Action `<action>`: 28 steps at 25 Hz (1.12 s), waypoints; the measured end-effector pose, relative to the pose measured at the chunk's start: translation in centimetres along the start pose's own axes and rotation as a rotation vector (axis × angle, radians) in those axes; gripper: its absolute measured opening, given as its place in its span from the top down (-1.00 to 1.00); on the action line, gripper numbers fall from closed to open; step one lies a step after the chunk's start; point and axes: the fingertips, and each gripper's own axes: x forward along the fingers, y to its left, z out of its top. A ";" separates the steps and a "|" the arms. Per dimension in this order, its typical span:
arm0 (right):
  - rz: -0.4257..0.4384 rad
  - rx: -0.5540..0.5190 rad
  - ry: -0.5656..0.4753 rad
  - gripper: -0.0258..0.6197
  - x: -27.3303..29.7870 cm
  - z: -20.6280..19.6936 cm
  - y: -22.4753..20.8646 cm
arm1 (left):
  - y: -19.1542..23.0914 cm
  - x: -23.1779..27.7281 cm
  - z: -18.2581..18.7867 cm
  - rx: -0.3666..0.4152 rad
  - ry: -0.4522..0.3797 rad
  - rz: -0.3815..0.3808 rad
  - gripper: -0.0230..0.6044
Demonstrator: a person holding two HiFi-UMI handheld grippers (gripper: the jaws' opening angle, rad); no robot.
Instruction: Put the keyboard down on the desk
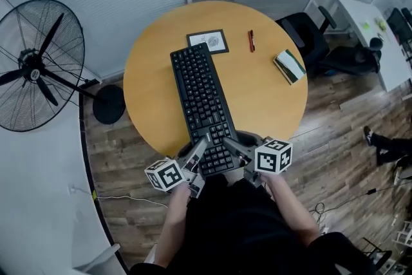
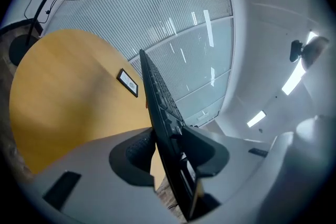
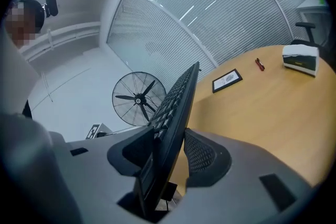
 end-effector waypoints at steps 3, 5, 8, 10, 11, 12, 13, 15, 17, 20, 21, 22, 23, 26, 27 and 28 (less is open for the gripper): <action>-0.003 0.009 0.025 0.34 2.9 0.7 -0.7 | 2.2 0.3 2.0 -0.009 0.007 0.020 0.50; -0.004 0.012 0.050 0.33 4.5 1.0 -0.9 | 3.4 0.3 2.9 -0.022 0.009 0.034 0.49; -0.005 0.002 0.081 0.33 5.8 1.3 -1.3 | 4.4 0.4 3.6 -0.046 0.001 0.045 0.49; 0.002 -0.005 0.101 0.33 6.5 1.4 -1.6 | 4.9 0.7 3.9 -0.054 -0.007 0.056 0.49; 0.008 -0.006 0.110 0.33 6.9 1.4 -1.9 | 5.4 0.8 4.0 -0.052 -0.011 0.066 0.49; 0.014 -0.005 0.120 0.33 7.2 1.4 -2.2 | 5.8 0.9 4.1 -0.047 -0.014 0.077 0.48; 0.020 -0.004 0.129 0.33 7.7 1.4 -2.4 | 6.4 0.9 4.2 -0.043 -0.017 0.090 0.48; 0.032 -0.005 0.147 0.33 8.7 1.3 -2.9 | 7.3 0.9 4.6 -0.040 -0.025 0.114 0.47; 0.046 -0.006 0.166 0.33 9.7 1.5 -3.3 | 8.2 1.0 5.0 -0.041 -0.033 0.133 0.47; 0.060 -0.011 0.197 0.33 10.9 1.6 -4.2 | 9.5 1.5 5.2 -0.046 -0.037 0.158 0.46; 0.064 -0.011 0.206 0.33 11.2 1.5 -4.6 | 9.9 1.7 5.2 -0.049 -0.038 0.167 0.46; 0.067 -0.011 0.214 0.33 11.6 1.4 -5.0 | 10.3 1.9 5.2 -0.053 -0.040 0.174 0.46; 0.069 -0.011 0.221 0.33 11.9 1.3 -5.4 | 10.8 2.1 5.2 -0.059 -0.041 0.181 0.46; 0.072 -0.002 0.248 0.33 12.8 0.8 -6.7 | 12.3 2.6 4.7 -0.086 -0.044 0.200 0.45; 0.074 0.000 0.257 0.33 13.1 0.7 -7.1 | 12.8 2.9 4.6 -0.096 -0.046 0.205 0.45; 0.076 0.000 0.265 0.33 13.5 0.7 -7.6 | 13.3 3.2 4.6 -0.106 -0.050 0.210 0.45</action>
